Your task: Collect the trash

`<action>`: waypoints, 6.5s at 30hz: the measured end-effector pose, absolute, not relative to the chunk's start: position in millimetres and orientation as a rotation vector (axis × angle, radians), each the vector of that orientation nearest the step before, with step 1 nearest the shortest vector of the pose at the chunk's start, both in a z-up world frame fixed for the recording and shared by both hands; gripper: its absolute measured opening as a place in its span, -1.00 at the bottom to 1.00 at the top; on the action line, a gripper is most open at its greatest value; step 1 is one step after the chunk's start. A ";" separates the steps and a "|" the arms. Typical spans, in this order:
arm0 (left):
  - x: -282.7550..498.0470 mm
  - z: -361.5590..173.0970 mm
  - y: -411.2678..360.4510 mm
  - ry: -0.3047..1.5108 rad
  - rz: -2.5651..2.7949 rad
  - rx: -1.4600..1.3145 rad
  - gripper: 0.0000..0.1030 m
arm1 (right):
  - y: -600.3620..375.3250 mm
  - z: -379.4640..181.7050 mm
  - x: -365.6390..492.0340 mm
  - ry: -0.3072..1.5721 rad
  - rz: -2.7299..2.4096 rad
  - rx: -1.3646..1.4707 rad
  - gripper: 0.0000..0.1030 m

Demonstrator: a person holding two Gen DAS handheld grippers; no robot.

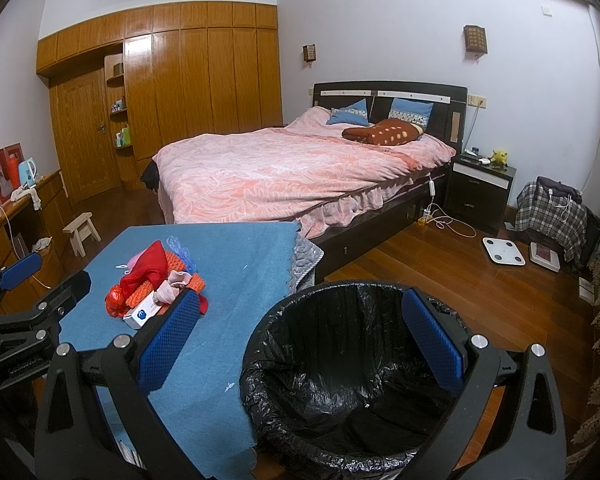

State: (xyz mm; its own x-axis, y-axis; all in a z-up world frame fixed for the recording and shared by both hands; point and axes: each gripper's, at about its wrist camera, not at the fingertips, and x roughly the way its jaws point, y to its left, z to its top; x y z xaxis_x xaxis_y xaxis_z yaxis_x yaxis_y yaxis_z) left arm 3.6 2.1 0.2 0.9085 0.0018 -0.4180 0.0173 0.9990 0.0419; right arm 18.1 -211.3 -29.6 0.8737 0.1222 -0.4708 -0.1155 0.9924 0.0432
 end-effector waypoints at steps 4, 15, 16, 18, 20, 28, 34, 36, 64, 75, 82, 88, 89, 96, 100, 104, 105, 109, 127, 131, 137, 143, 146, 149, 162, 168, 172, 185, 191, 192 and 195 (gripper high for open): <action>3.6 0.2 2.1 0.431 -0.008 0.045 0.88 | -211.3 -29.3 18.6 0.493 0.125 0.013 0.91; 3.6 -3.1 2.3 0.433 -0.007 0.041 0.88 | -203.1 -41.4 22.6 0.498 0.130 0.015 0.91; 3.8 -4.2 3.0 0.433 -0.007 0.040 0.88 | -199.4 -45.4 25.9 0.500 0.133 0.017 0.91; 3.3 -6.3 5.6 0.433 -0.003 0.039 0.88 | -196.3 -48.5 29.8 0.504 0.141 0.023 0.91; 9.5 -24.8 15.3 0.434 0.010 0.031 0.88 | -191.1 -51.0 35.4 0.511 0.156 0.032 0.91; 20.3 -39.4 59.3 0.462 0.119 0.030 0.88 | -157.7 -59.4 58.7 0.527 0.212 0.010 0.91; 33.8 -58.8 106.2 0.516 0.212 0.013 0.88 | -122.2 -77.4 80.5 0.541 0.254 -0.016 0.91; 36.7 -67.2 119.1 0.518 0.226 0.009 0.88 | -108.9 -85.4 89.8 0.546 0.270 -0.017 0.91; 113.1 -147.3 199.8 0.640 0.277 -0.050 0.59 | 19.1 -186.0 200.6 0.740 0.458 -0.096 0.10; 125.0 -158.6 192.5 0.648 0.215 -0.067 0.59 | 25.7 -192.0 204.6 0.769 0.529 -0.095 -0.27; 122.5 -154.2 188.5 0.642 0.178 -0.077 0.63 | 21.1 -180.6 200.0 0.745 0.534 -0.095 -0.29; 125.8 -161.5 180.7 0.674 0.155 -0.080 0.67 | 18.8 -182.9 198.3 0.753 0.532 -0.101 -0.29; 126.8 -163.7 179.9 0.682 0.150 -0.079 0.67 | 17.6 -182.9 198.5 0.755 0.531 -0.097 -0.29; 129.2 -174.3 175.7 0.749 0.058 -0.121 0.14 | 10.5 -179.9 198.1 0.756 0.527 -0.088 -0.28; 125.7 -174.6 174.5 0.752 0.032 -0.154 -0.13 | 9.8 -174.8 193.4 0.744 0.534 -0.089 -0.28; 116.8 -165.6 172.1 0.723 0.042 -0.160 -0.21 | 5.4 -168.4 188.2 0.730 0.543 -0.083 -0.28; 113.9 -161.3 171.8 0.713 0.047 -0.161 -0.21 | 4.3 -165.9 186.3 0.724 0.545 -0.082 -0.28; 104.8 -143.8 168.8 0.683 0.063 -0.152 -0.21 | -3.9 -154.3 178.4 0.700 0.552 -0.065 -0.28; 99.9 -94.3 84.1 0.583 -0.090 -0.083 -0.21 | -111.3 -113.8 133.3 0.631 0.401 -0.007 -0.28; 105.7 -91.3 53.0 0.581 -0.162 -0.075 -0.21 | -150.0 -118.0 124.6 0.646 0.317 0.002 -0.28; 113.0 -87.9 -2.0 0.580 -0.274 -0.052 -0.21 | -197.5 -125.4 109.4 0.653 0.201 0.020 -0.28; 116.8 -85.5 -48.7 0.565 -0.361 -0.031 -0.21 | -242.8 -130.2 101.0 0.644 0.100 0.047 -0.28; 119.5 -85.9 -67.8 0.565 -0.400 -0.028 -0.21 | -263.1 -135.0 97.9 0.645 0.058 0.064 -0.28; 121.5 -86.4 -85.4 0.569 -0.437 -0.025 -0.21 | -278.0 -139.6 96.2 0.651 0.022 0.078 -0.28; 129.9 -87.2 -108.1 0.582 -0.516 -0.034 0.56 | -319.2 -144.2 89.5 0.641 -0.111 0.085 0.37; 127.6 -81.2 -79.0 0.560 -0.429 -0.035 0.83 | -301.3 -138.8 90.2 0.612 -0.089 0.094 0.83; 125.5 -78.6 -48.9 0.554 -0.354 -0.040 0.86 | -278.4 -134.8 99.0 0.608 -0.036 0.089 0.85; 121.2 -89.0 72.3 0.542 -0.042 -0.053 0.86 | -170.1 -125.7 142.3 0.601 0.172 0.049 0.85; 130.4 -97.5 110.2 0.542 0.054 -0.061 0.84 | -129.7 -127.0 165.3 0.595 0.232 0.028 0.85; 133.8 -100.4 115.3 0.548 0.065 -0.064 0.80 | -123.3 -127.7 169.7 0.596 0.241 0.025 0.85; 145.3 -110.3 128.3 0.570 0.085 -0.075 0.69 | -105.9 -131.6 181.2 0.599 0.260 0.012 0.85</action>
